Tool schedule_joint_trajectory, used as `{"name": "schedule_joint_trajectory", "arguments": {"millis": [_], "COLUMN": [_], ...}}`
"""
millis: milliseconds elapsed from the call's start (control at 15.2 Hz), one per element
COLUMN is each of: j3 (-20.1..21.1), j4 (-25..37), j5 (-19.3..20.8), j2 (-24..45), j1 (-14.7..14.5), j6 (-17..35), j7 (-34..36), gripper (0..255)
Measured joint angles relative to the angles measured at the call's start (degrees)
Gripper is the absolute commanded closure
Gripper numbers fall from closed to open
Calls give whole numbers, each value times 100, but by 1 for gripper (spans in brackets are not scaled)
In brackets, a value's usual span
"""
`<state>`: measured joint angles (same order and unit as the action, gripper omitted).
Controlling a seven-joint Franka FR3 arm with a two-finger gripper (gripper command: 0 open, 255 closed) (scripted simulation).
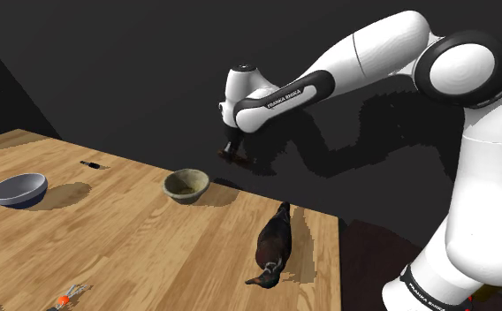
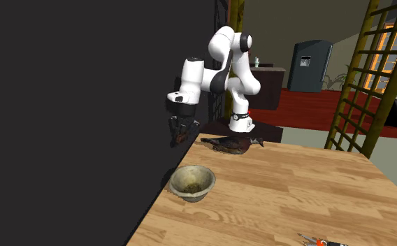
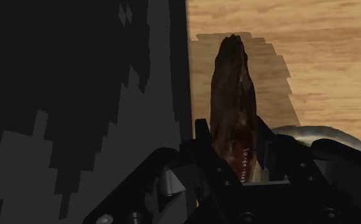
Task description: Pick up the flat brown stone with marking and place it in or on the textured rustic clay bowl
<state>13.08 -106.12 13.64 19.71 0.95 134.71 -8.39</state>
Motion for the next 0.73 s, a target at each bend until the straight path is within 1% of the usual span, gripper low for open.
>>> {"name": "schedule_joint_trajectory", "arguments": {"millis": [132, 462, 660, 726], "j3": [32, 50, 43, 33], "j4": [396, 1620, 2547, 2965], "j5": [112, 312, 396, 424], "j2": [257, 1046, 1588, 1838], "j1": [-239, -742, -1060, -1176], "j6": [-178, -690, -1113, -1288], "j7": [282, 723, 903, 935], "gripper": [255, 255, 255, 255]}}
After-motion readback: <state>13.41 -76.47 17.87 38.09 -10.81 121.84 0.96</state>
